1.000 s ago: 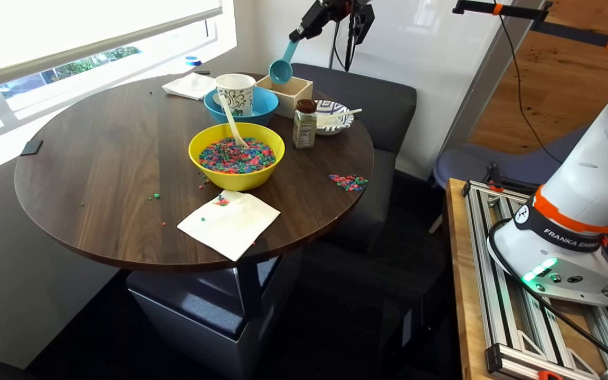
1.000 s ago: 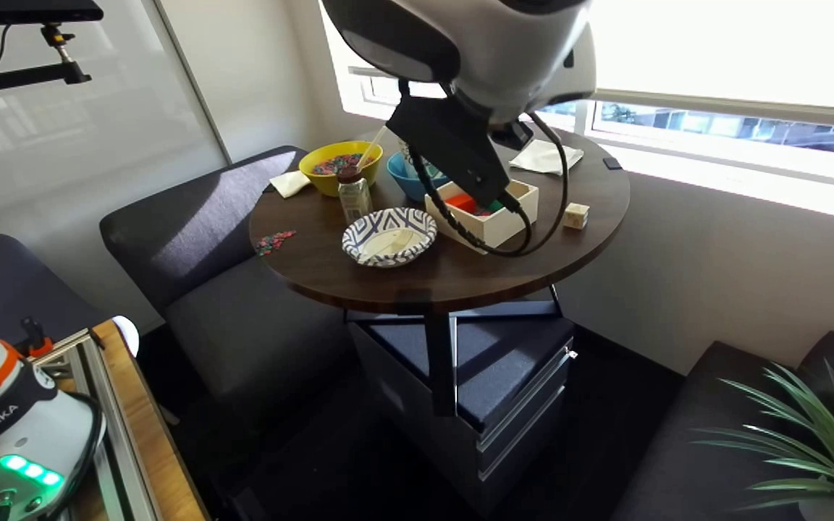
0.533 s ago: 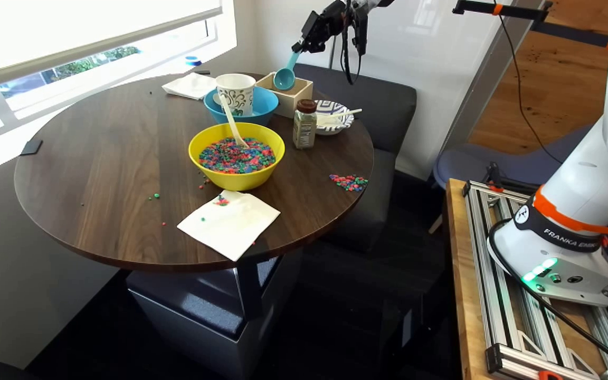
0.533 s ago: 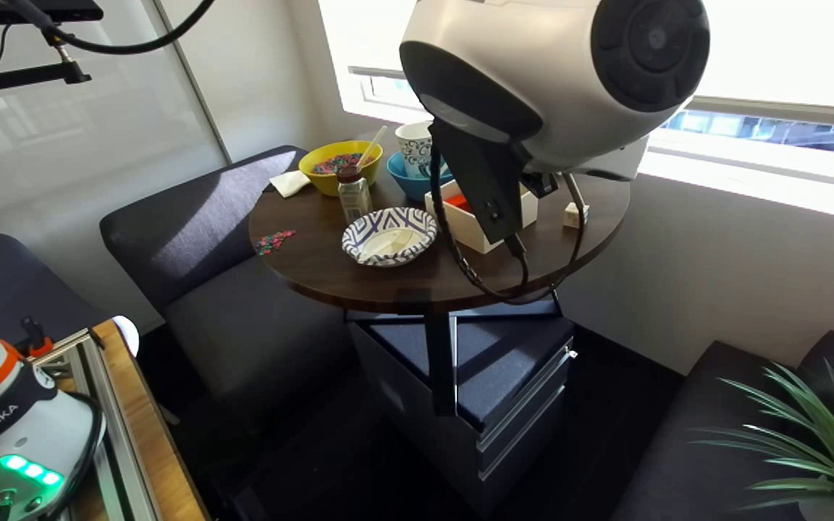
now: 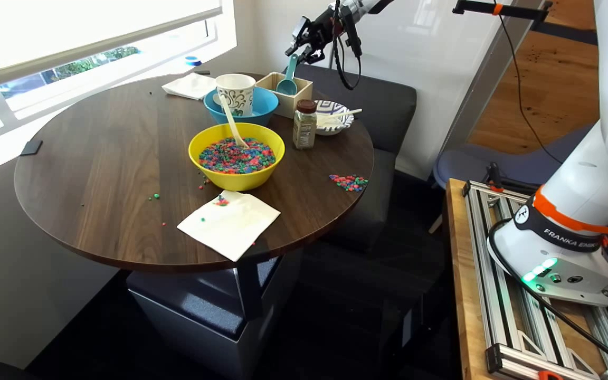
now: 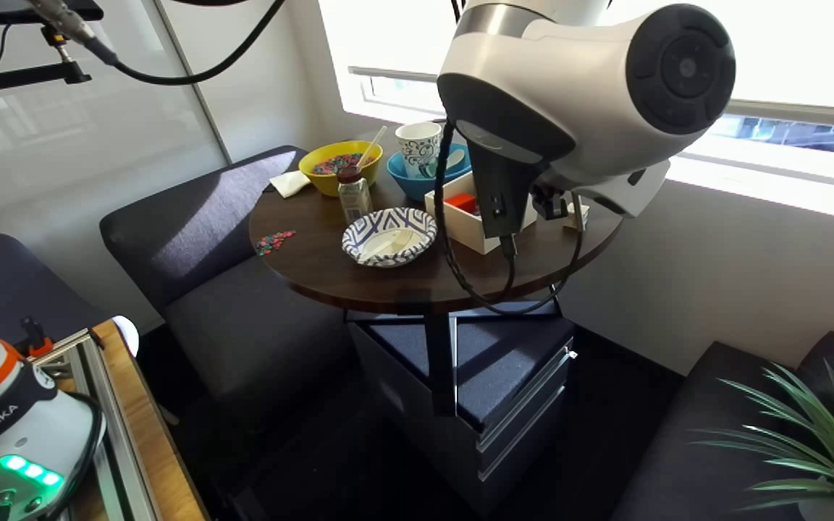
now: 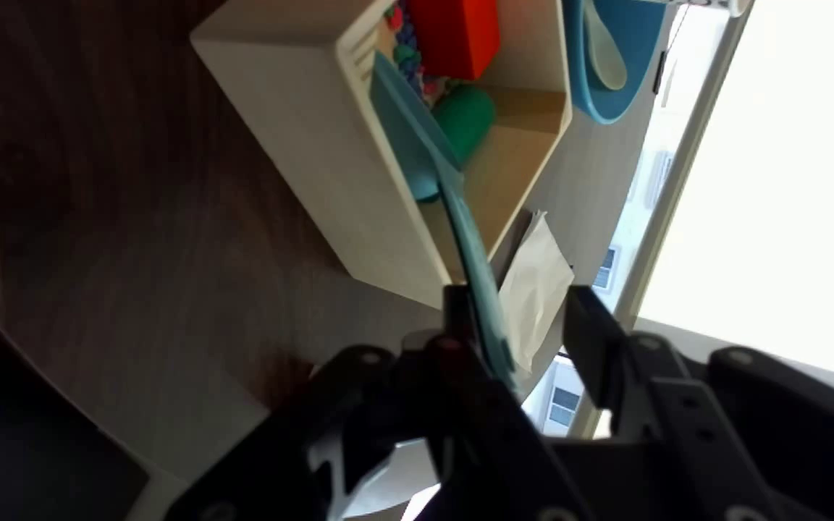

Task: Use the blue spoon to get cereal from the yellow bowl, then pour the cereal in the white cup

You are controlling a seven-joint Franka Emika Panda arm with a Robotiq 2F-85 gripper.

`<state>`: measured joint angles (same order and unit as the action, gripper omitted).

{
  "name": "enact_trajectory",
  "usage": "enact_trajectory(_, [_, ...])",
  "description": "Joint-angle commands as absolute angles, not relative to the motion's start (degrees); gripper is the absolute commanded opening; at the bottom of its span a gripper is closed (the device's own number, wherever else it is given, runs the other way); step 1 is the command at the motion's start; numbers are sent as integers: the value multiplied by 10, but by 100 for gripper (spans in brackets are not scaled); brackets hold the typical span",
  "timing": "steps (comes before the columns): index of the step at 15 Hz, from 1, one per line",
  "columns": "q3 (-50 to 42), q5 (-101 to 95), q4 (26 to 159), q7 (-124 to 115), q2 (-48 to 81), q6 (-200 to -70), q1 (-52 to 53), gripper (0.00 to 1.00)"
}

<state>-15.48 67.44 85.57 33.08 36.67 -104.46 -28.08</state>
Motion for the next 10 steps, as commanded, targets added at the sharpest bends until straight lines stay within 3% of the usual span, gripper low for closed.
enact_trajectory(1, [-161, 621, 830, 314, 368, -1087, -272, 70])
enact_trajectory(5, [-154, 565, 858, 357, 302, -1185, -256, 99])
enact_trajectory(8, [-165, 541, 929, 413, 207, -1232, -212, 100])
enact_trajectory(9, [-138, 552, 848, 374, 281, -1204, -257, 100])
enact_trajectory(10, [-136, 551, 856, 374, 262, -1207, -252, 100])
